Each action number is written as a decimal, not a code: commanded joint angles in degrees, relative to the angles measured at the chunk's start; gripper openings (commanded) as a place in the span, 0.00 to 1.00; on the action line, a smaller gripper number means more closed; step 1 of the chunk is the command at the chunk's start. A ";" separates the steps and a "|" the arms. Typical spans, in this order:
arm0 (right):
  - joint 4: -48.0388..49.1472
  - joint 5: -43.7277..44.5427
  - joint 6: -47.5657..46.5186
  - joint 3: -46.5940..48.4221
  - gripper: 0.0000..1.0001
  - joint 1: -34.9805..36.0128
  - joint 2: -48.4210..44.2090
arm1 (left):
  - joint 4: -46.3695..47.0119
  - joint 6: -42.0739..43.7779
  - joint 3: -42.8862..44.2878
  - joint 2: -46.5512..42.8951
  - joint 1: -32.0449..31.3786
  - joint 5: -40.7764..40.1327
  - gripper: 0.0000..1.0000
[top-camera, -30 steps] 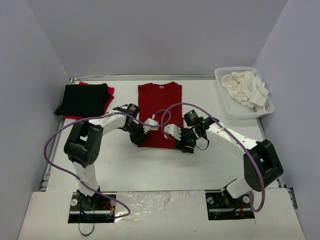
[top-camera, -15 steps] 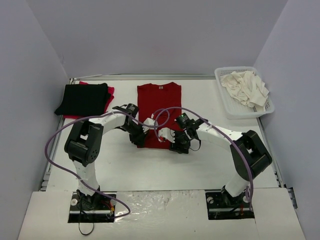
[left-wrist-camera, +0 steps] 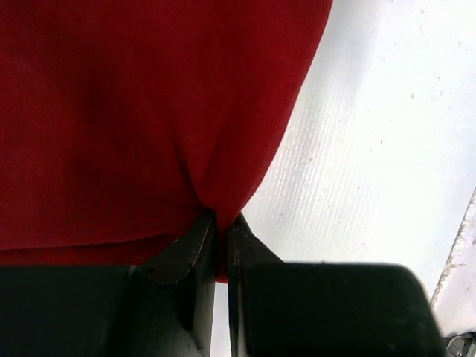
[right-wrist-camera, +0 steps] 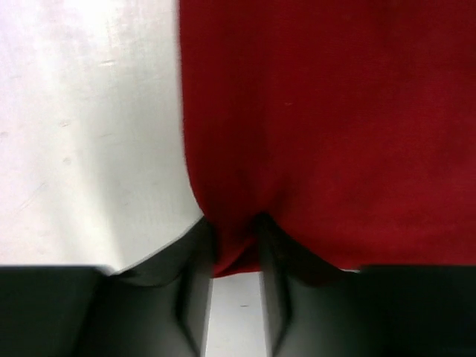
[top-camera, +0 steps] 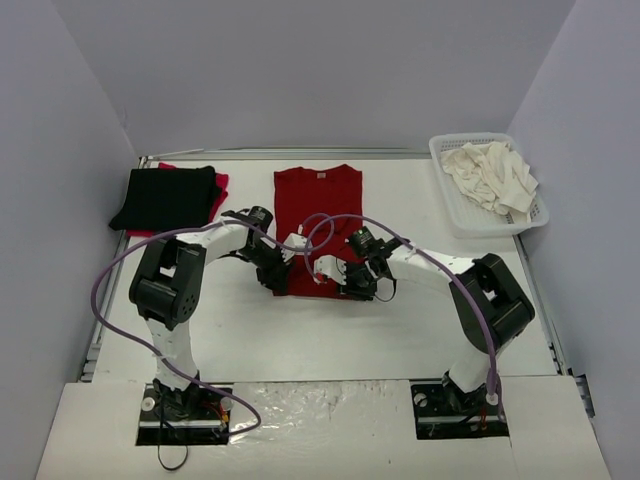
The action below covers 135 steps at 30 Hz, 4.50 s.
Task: Fold and stack the t-shirts
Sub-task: Grab one side of the 2/3 rectangular tshirt with both arms, then fold the long partially folded tshirt into a neat square
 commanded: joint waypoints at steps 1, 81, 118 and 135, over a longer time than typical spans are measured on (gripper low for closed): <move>0.63 4.68 0.29 -1.32 0.21 0.37 2.98 | -4.00 1.00 1.86 -0.22 0.38 2.34 0.02; -44.81 -13.60 -9.73 30.14 0.00 -7.62 -10.03 | -48.65 25.25 21.99 -18.16 -3.67 2.34 0.02; -41.20 -10.34 -14.21 56.77 0.00 -19.05 19.67 | -54.10 30.18 60.03 15.76 3.01 -0.38 0.02; -40.59 -13.86 -13.51 71.09 0.00 -20.10 35.50 | -54.10 30.62 64.70 22.98 4.94 0.14 0.02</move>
